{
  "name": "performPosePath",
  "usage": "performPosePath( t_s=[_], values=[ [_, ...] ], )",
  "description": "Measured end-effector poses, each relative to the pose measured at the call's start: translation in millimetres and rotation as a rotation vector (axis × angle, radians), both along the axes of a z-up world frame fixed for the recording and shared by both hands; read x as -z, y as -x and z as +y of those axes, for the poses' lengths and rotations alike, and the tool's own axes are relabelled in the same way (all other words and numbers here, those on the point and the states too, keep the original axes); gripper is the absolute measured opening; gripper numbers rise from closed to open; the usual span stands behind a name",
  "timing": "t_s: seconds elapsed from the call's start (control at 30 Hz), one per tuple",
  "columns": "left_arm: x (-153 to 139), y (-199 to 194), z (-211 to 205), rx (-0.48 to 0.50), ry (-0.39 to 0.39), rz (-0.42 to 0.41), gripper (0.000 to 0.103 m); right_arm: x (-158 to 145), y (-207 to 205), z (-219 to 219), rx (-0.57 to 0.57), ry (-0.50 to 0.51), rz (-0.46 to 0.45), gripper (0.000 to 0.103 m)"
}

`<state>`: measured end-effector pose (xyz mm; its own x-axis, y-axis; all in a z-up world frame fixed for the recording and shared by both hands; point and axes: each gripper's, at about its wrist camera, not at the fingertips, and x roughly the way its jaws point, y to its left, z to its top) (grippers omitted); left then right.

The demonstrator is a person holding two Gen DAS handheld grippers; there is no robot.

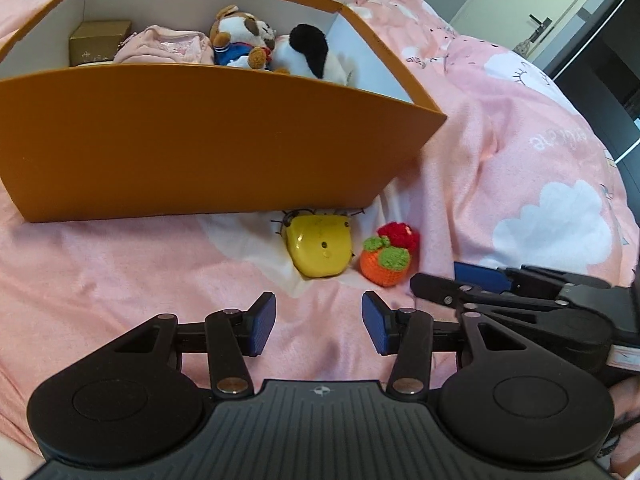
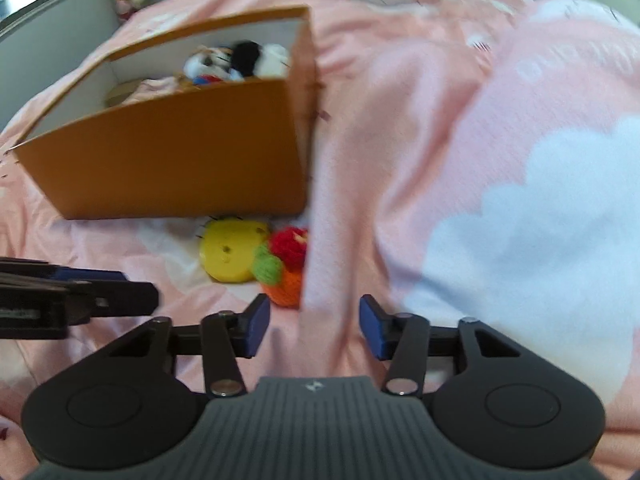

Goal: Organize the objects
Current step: 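Withdraw both tools from the box toward the yellow item and crocheted pot, then grasp the yellow item with left tool while right tool grasps the crocheted pot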

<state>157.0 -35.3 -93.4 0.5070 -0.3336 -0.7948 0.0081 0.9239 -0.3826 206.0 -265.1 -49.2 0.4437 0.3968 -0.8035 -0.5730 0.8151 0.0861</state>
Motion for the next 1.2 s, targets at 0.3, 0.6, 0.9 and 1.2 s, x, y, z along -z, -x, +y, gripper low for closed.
performPosePath(
  t_s=[0.3, 0.6, 0.9, 1.2],
  values=[
    [2, -11, 7, -0.042, -0.005, -0.023, 0.054, 1, -7, 32, -0.133, 0.027, -0.094, 0.045],
    [13, -28, 4, -0.058, -0.007, 0.006, 0.055, 27, -23, 38, -0.138, 0.087, -0.059, 0.05],
    [15, -32, 10, -0.077, -0.015, -0.001, 0.054, 13, 0, 46, -0.248, 0.078, -0.246, 0.049],
    [20, -42, 2, -0.035, 0.001, 0.02, 0.056, 34, -35, 30, -0.137, 0.036, -0.036, 0.045]
  ],
)
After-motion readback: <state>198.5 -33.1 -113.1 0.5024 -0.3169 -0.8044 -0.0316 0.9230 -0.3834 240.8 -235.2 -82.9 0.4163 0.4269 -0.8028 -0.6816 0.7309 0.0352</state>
